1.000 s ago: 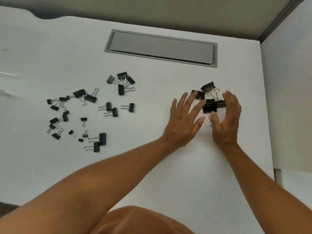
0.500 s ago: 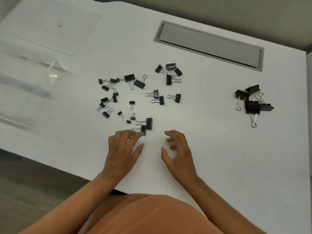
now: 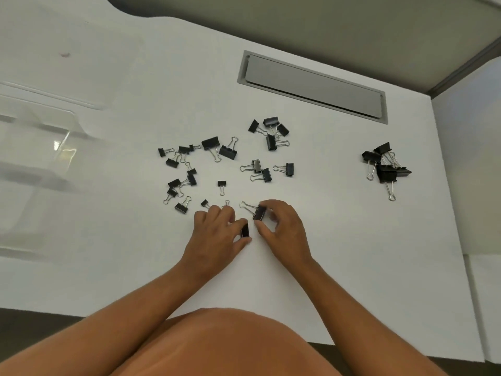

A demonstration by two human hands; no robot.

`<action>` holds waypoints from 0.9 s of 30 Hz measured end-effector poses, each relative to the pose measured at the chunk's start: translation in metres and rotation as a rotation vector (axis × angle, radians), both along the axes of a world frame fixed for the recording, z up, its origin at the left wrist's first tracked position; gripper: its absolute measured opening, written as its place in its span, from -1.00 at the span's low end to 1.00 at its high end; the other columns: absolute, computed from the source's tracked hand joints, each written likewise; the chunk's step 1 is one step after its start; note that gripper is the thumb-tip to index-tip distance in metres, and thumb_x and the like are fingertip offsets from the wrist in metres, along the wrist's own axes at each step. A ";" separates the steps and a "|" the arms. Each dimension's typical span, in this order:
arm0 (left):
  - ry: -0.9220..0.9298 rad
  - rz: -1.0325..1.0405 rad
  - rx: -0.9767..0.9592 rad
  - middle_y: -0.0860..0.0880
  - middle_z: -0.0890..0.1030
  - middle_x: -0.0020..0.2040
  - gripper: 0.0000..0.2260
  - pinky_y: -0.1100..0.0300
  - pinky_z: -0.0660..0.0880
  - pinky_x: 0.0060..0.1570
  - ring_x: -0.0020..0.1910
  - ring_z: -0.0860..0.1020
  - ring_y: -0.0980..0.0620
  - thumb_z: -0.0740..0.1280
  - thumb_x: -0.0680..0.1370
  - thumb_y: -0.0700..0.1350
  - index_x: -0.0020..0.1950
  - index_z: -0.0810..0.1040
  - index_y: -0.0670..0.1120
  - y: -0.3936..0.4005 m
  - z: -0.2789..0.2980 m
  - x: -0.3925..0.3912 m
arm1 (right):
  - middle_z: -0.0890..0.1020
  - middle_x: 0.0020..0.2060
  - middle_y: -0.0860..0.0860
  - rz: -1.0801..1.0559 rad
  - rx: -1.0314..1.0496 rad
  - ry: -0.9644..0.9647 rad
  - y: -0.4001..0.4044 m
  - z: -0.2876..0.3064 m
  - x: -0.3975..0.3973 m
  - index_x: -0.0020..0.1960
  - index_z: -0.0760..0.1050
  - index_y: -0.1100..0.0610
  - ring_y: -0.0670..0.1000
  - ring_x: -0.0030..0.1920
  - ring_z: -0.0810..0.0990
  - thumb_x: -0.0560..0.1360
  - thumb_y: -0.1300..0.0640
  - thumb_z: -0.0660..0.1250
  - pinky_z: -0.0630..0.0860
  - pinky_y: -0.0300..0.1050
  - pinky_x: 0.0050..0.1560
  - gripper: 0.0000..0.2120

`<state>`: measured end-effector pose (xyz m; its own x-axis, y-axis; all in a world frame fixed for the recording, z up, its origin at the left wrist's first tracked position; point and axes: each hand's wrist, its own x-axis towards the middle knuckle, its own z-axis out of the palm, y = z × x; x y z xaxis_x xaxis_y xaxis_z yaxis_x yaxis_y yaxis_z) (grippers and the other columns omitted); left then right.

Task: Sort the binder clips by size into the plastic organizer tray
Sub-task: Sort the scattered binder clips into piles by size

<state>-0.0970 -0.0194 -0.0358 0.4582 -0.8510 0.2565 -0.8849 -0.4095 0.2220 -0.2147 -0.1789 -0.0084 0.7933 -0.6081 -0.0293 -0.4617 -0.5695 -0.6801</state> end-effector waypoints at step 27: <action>0.118 0.417 0.033 -0.22 0.36 0.52 -0.54 -0.23 0.18 0.52 0.53 0.31 -0.27 0.09 0.73 0.06 0.55 0.35 -0.16 0.069 -0.004 0.130 | 0.63 0.05 -0.03 -0.068 -0.207 0.086 -0.003 0.028 0.143 0.32 0.55 0.04 0.06 0.10 0.54 0.64 -0.08 0.30 0.53 0.08 0.14 -0.67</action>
